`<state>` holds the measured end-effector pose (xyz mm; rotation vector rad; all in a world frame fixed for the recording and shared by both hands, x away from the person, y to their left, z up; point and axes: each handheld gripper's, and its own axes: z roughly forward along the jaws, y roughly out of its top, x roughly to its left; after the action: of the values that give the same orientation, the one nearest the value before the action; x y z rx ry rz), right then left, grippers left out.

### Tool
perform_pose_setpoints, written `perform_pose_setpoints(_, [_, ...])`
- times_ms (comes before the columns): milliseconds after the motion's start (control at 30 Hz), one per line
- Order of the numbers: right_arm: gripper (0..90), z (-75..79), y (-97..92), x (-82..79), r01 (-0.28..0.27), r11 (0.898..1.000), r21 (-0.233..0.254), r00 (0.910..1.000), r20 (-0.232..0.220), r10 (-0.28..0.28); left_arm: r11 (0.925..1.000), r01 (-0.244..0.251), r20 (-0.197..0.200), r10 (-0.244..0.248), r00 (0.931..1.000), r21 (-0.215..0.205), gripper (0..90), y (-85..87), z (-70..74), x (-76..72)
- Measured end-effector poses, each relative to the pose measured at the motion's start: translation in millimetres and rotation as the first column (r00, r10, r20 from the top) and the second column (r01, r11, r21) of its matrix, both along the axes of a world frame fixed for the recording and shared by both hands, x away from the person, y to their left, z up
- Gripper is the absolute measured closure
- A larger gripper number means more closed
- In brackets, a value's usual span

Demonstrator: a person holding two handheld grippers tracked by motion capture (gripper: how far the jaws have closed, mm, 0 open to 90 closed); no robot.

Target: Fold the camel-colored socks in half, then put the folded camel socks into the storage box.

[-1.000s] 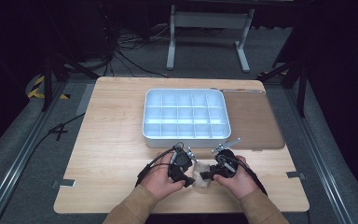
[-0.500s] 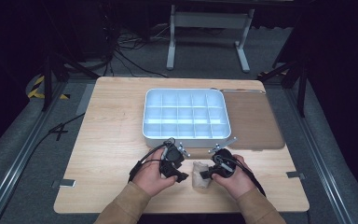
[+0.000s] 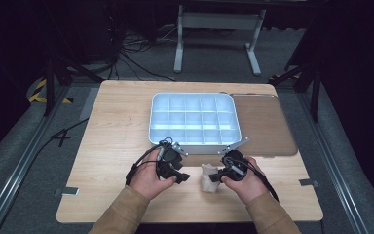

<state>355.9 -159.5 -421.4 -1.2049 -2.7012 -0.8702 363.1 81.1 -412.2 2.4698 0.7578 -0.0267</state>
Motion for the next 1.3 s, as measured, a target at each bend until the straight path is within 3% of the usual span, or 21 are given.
perform_pose_setpoints(233, [74.9,17.7,5.3,2.3,-0.014,1.0,-0.013,0.9994,0.031,0.014,0.9991,-0.031,0.016,0.031,0.9994,-0.028,50.8,11.5,9.5,1.7])
perform_pose_setpoints(533, [74.9,38.4,4.9,5.6,-0.013,1.0,-0.015,0.9973,0.073,0.014,0.9988,-0.037,0.004,0.038,0.9993,-0.032,51.0,15.7,12.8,4.0])
perform_pose_setpoints(600, [74.9,43.7,4.3,7.1,-0.007,1.0,-0.019,0.9969,0.078,0.008,0.9977,-0.042,0.005,0.043,0.9991,-0.052,51.0,17.8,13.0,4.7])
perform_pose_setpoints(1100, [74.8,70.9,-2.8,18.7,0.014,0.999,-0.036,0.9923,0.123,-0.009,0.9954,-0.057,0.006,0.058,0.9983,-0.076,51.8,24.7,17.4,9.2])
perform_pose_setpoints(1300, [74.8,79.3,-9.9,23.7,0.036,0.999,-0.027,0.9905,0.134,-0.032,0.9968,-0.05,0.002,0.05,0.9987,-0.063,52.0,22.1,17.8,10.3])
